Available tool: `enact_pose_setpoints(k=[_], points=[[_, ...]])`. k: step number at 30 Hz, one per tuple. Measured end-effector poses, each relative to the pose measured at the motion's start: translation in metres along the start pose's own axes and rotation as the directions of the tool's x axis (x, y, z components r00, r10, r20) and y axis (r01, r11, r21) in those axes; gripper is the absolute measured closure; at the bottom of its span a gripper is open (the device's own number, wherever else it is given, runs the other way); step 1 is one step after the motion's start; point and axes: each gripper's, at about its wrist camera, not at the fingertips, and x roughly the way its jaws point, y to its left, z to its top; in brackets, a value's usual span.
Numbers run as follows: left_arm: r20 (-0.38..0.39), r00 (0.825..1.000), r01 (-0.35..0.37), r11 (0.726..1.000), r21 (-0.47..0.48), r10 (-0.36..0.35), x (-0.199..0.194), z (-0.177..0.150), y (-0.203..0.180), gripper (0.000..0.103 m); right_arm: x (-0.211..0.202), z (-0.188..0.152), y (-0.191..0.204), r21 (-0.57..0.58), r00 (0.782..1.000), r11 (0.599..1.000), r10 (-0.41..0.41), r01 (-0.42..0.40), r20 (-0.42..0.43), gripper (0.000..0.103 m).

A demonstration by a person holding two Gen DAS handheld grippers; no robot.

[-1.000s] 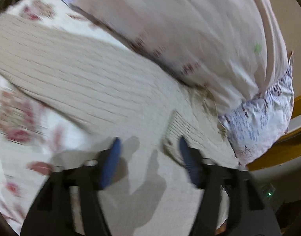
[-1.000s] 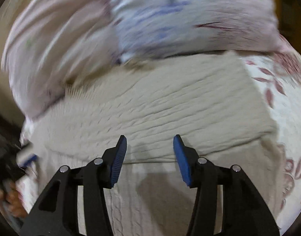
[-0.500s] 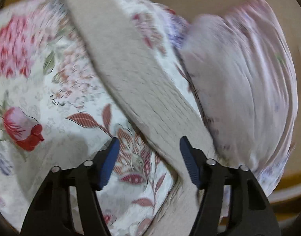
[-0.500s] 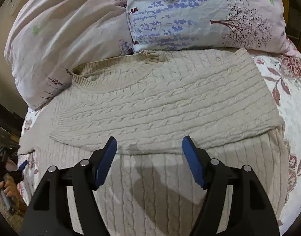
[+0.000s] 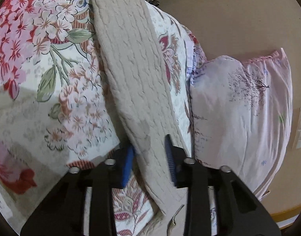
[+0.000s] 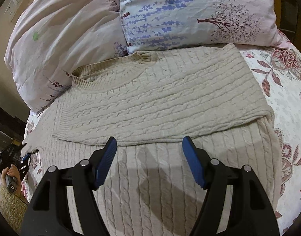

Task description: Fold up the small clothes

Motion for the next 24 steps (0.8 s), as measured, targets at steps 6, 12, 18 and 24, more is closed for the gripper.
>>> enact_pose_setpoints(k=[6,12,18,24], points=[[0.023,0.998,0.057,0.998,-0.037,-0.057,-0.005,-0.006,0.001,0.096,0.001,-0.004,-0.005,0.010,1.000,1.000,-0.004,0.004,-0.010,0.034],[-0.007,0.980,0.200,0.978,0.052,-0.199,-0.019,-0.025,-0.041,0.096,-0.001,-0.004,-0.009,0.024,1.000,1.000,0.000,0.001,-0.005,0.034],[-0.107,0.943,0.329,0.933,0.147,-0.316,-0.018,-0.065,-0.092,0.096,-0.006,-0.003,-0.011,0.035,1.000,0.999,0.005,-0.005,0.000,0.033],[-0.240,0.914,0.388,0.877,0.282,-0.327,-0.003,-0.130,-0.126,0.096,-0.009,-0.006,-0.013,0.048,1.000,0.999,0.007,-0.008,0.006,0.033]])
